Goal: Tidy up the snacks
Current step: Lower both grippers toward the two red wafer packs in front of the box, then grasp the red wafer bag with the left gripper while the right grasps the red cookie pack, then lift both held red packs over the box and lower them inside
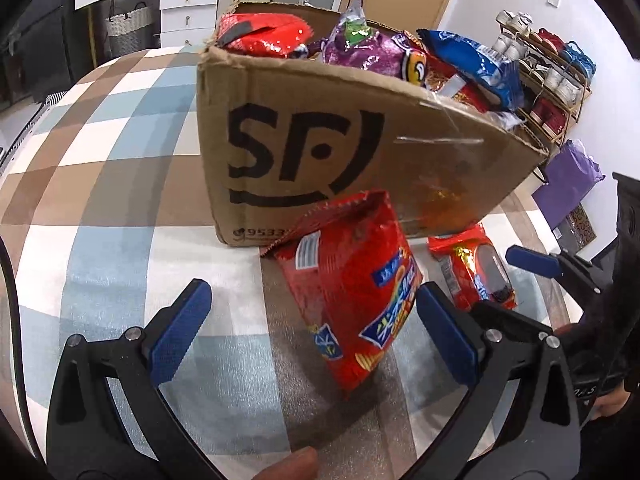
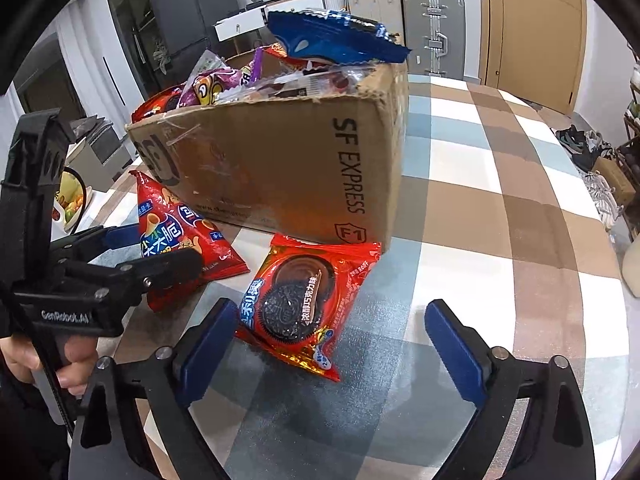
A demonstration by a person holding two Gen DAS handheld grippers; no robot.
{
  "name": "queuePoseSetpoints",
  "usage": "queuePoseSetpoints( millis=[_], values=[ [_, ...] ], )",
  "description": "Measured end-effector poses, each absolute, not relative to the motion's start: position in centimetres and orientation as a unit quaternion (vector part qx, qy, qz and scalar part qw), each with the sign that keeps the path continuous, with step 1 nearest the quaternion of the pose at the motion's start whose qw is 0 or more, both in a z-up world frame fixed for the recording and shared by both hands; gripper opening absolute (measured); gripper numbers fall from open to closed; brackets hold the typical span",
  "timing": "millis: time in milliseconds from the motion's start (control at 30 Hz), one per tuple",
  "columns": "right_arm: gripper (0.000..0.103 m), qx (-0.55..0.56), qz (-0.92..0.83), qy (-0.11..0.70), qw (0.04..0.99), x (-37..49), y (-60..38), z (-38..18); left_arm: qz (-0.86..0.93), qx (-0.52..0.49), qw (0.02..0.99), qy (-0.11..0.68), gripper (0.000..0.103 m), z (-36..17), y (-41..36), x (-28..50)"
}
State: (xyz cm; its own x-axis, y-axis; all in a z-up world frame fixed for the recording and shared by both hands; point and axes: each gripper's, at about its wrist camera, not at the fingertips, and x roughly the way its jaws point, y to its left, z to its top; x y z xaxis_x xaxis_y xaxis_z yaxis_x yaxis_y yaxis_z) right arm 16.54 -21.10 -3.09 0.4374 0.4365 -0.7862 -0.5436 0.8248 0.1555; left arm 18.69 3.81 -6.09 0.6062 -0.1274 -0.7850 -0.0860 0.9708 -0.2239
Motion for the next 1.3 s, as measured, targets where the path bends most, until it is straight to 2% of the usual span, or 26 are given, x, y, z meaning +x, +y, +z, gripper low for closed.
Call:
queuePoseSetpoints(
  millis=[67,133,167,233,433,600,933,1033,1167,1300],
  values=[
    [0.090,-0.057,0.292,0.445,0.845,16.8,-21.2,-3.1,-0.008,-0.122,0.889,0.442,0.101,-6.1,3.9,19.1],
    [0.081,-0.051,0.307,0.444,0.840,16.6,-21.1,-3.0,-0.009,-0.119,0.890,0.439,0.094,-6.0,3.8,19.4],
    [0.080,-0.051,0.311,0.443,0.839,16.3,-21.0,-3.0,-0.014,-0.118,0.891,0.438,0.091,-6.0,3.7,19.5],
    [0.080,-0.057,0.310,0.440,0.841,16.1,-20.6,-2.9,-0.035,-0.119,0.892,0.435,0.070,-5.8,3.5,19.7],
    [0.072,-0.061,0.314,0.434,0.842,15.5,-19.8,-2.9,-0.057,-0.134,0.890,0.432,0.052,-5.9,3.0,20.1],
    [0.068,-0.057,0.313,0.436,0.842,15.6,-19.7,-2.9,-0.069,-0.138,0.891,0.428,0.048,-5.9,2.8,19.3],
    [0.062,-0.044,0.309,0.441,0.842,15.2,-19.6,-3.0,-0.056,-0.114,0.899,0.420,0.048,-5.3,3.2,16.3],
    [0.054,-0.039,0.308,0.442,0.842,15.2,-19.7,-2.9,-0.057,-0.114,0.900,0.417,0.048,-5.3,3.5,15.3],
    [0.048,-0.025,0.309,0.439,0.843,15.2,-20.2,-2.9,-0.058,-0.114,0.903,0.411,0.048,-5.1,3.8,14.7],
    [0.047,-0.029,0.308,0.433,0.847,14.7,-20.4,-2.6,-0.059,-0.115,0.904,0.408,0.048,-4.7,3.9,14.0]
  ],
)
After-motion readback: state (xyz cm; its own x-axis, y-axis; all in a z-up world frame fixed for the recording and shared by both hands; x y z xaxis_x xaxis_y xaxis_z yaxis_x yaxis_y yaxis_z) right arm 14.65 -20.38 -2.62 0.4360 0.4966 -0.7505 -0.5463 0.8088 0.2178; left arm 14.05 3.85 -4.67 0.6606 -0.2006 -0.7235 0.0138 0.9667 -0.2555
